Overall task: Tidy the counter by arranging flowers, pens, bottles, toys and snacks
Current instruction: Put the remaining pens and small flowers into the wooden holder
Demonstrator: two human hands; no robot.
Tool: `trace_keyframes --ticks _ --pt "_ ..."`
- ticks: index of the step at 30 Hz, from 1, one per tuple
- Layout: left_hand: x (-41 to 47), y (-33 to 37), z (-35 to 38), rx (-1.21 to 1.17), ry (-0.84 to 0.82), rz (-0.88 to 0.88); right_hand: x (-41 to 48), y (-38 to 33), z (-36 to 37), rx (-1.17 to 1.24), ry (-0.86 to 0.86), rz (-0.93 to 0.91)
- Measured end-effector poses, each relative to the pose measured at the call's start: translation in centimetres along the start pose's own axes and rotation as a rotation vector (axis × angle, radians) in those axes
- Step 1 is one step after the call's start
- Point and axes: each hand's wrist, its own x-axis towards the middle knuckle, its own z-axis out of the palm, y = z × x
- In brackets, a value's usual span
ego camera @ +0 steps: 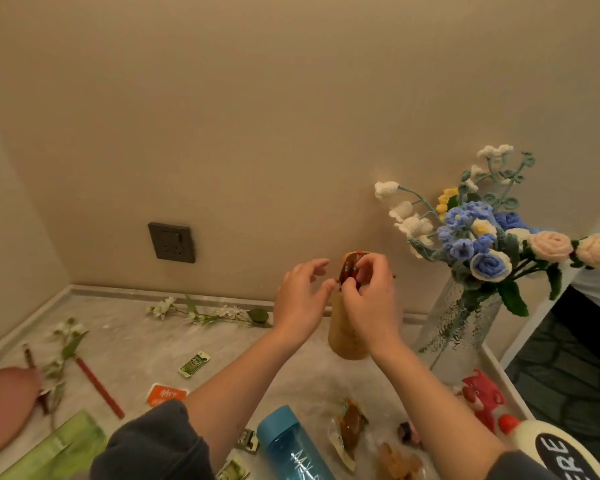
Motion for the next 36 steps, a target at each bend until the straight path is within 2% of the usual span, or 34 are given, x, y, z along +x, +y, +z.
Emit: trace_keyframes --ticks 4,16,22,28,36 --pt "-1.3 -2.3 -4.1 -0.087 0.086 -0.074 -1.5 -3.2 3.5 0.079 -0.089 -0.088" --pt "-6.2 -14.4 -21.3 -0.015 0.264 -0.361 -7.8 -13.3 20.1 0.035 -0.481 -0.234" --pt "-7.9 -19.7 -27.6 0.055 0.254 -0.455 -11.0 -15.9 27.1 -0.044 -0.669 -0.274" --pt "-8.5 -24.4 -31.6 0.214 0.188 -0.541 -13.0 -17.0 33.7 -0.309 -0.948 -0.217" --pt "-7.2 -28.5 -35.0 0.498 0.089 -0.582 -13.1 -16.7 39.1 -0.497 -1.054 -0.186"
